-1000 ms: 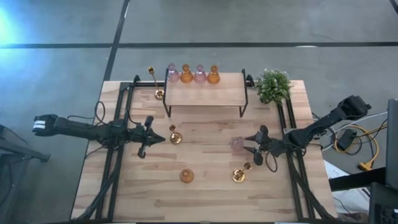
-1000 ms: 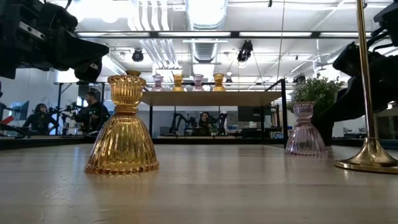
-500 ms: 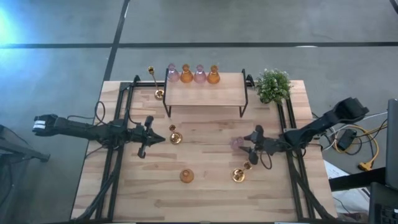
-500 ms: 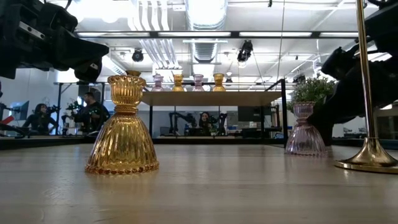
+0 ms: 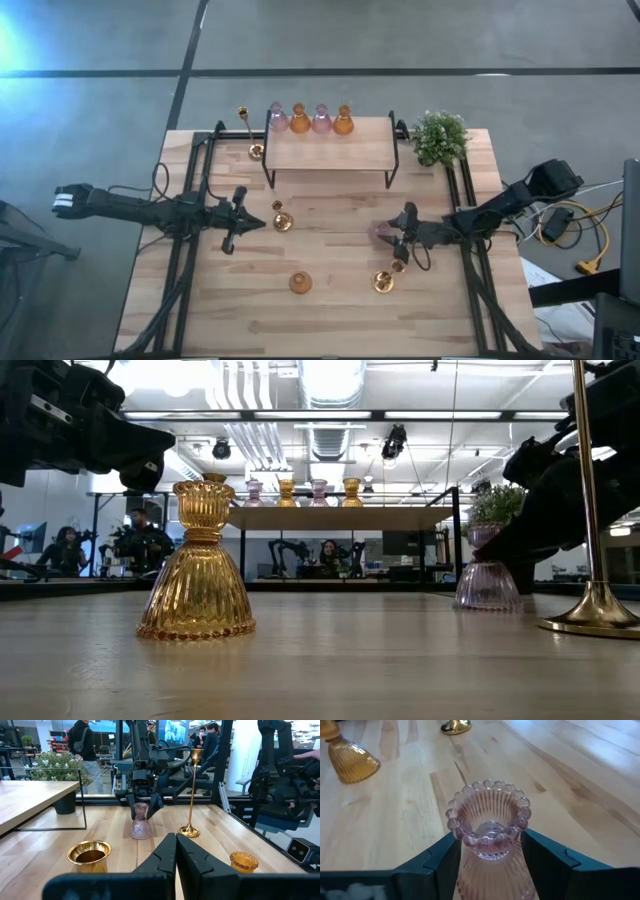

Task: Pick & Place candle stick holders
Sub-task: Put the purple glass candle holder on the shelf aligned with the other glass candle holders

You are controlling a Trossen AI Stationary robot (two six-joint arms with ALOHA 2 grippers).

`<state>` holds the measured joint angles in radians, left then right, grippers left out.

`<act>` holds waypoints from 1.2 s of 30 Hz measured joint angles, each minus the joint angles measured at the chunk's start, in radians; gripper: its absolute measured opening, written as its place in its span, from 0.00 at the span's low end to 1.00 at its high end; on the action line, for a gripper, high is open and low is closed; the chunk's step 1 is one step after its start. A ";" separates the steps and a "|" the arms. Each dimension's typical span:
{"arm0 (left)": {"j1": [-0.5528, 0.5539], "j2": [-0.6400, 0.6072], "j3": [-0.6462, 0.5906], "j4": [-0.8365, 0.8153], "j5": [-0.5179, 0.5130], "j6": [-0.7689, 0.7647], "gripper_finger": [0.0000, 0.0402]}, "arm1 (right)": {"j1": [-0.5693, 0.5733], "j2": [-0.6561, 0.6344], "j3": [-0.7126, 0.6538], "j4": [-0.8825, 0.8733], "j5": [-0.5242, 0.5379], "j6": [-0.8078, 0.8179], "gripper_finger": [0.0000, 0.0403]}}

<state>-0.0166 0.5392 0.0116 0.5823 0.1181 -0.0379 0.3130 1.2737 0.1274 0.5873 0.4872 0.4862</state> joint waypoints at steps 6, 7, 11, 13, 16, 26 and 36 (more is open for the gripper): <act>0.000 0.000 0.000 0.000 0.000 0.000 0.03 | 0.000 0.027 0.016 0.005 0.000 0.000 0.45; 0.000 0.000 0.000 0.000 0.000 0.000 0.03 | 0.000 0.032 0.017 0.008 0.001 -0.001 0.44; 0.000 0.000 0.000 0.000 0.000 0.000 0.03 | 0.000 0.047 0.018 0.039 0.011 -0.002 0.39; 0.000 0.000 0.000 0.000 0.000 0.000 0.03 | -0.003 0.052 0.018 0.057 0.015 -0.003 0.35; 0.000 0.000 0.000 0.000 0.000 0.000 0.03 | -0.006 0.055 0.018 0.066 0.014 -0.003 0.28; 0.000 0.000 0.000 0.000 0.000 0.000 0.03 | -0.006 0.043 0.017 0.057 0.011 0.000 0.27; 0.000 0.000 0.000 0.000 0.000 0.000 0.03 | -0.006 0.021 0.016 0.044 0.005 0.000 0.27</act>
<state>-0.0169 0.5392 0.0116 0.5820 0.1181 -0.0379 0.3065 1.2951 0.1432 0.6318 0.4927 0.4866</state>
